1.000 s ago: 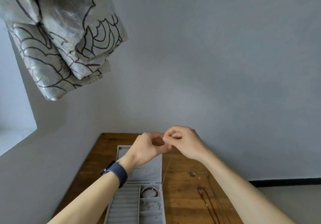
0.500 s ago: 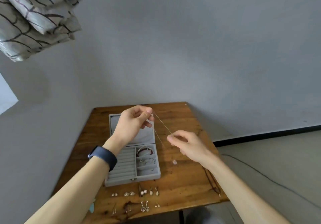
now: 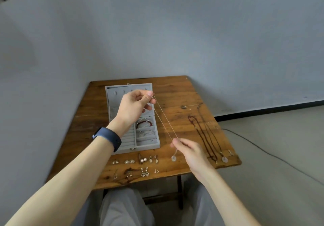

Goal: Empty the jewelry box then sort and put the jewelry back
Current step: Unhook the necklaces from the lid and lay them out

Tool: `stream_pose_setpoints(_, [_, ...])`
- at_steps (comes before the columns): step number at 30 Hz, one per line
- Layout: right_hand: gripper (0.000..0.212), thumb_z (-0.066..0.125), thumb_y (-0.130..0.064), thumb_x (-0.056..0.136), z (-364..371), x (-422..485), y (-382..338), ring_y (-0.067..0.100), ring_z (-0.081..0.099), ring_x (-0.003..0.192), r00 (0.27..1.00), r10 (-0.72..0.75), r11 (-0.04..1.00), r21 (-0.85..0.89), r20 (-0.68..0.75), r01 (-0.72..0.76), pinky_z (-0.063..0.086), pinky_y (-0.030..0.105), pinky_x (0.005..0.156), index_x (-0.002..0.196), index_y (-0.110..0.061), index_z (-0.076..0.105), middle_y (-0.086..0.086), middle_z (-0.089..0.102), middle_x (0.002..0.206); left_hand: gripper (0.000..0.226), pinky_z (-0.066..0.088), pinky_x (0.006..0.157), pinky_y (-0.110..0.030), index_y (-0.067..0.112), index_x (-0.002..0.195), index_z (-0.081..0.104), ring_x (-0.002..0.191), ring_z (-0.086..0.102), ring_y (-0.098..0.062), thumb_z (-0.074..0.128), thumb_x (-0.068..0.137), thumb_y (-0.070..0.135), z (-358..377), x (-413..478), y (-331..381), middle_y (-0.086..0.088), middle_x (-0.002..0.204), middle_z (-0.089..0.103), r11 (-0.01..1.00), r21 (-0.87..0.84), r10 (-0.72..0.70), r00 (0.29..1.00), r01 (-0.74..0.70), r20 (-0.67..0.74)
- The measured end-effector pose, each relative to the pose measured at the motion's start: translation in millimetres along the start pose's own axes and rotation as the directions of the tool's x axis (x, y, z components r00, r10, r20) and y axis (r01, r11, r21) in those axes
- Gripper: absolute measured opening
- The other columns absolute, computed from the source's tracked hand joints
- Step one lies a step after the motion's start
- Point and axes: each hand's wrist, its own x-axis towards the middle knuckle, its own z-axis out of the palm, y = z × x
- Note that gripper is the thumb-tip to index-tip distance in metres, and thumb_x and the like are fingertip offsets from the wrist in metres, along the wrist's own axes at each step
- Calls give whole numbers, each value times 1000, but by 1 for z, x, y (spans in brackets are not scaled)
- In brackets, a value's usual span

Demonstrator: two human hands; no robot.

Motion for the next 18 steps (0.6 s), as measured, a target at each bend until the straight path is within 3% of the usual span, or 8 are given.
stream_pose_setpoints(3, [21, 59, -29, 98, -2, -11, 12, 27, 69, 98, 995, 52, 971, 228, 80, -69, 55, 38, 90, 94, -14, 73, 0, 73, 96, 27, 54, 67, -23, 8, 105, 70, 68, 66, -9, 57, 101, 32, 4, 1, -2, 3, 85, 74, 999, -22, -32, 999, 31, -22])
stream_pose_setpoints(9, [23, 59, -31, 97, -13, -35, 45, 18, 63, 80, 993, 76, 962, 257, 95, -98, 52, 32, 78, 96, -11, 70, 2, 66, 82, 26, 53, 71, -28, 12, 105, 71, 71, 66, -10, 58, 101, 35, 13, 9, -14, 2, 91, 75, 990, -14, -144, 987, 143, -67])
stream_pose_setpoints(14, [19, 57, -28, 100, -24, -46, 61, 14, 64, 79, 1000, 11, 988, 155, -10, -9, 54, 29, 76, 103, -22, 75, -2, 66, 81, 26, 52, 52, -18, 10, 103, 70, 69, 64, -11, 59, 101, 33, 37, 12, -33, 2, 88, 71, 967, -15, -253, 966, 252, -47])
stream_pose_setpoints(18, [21, 58, -22, 100, -33, -56, 72, 13, 66, 79, 997, 14, 985, 172, -80, 0, 56, 28, 75, 114, -27, 73, -4, 70, 86, 26, 52, 60, -22, 12, 101, 71, 69, 65, -9, 59, 100, 35, 54, 18, -49, 0, 91, 74, 957, 53, -286, 958, 287, -14])
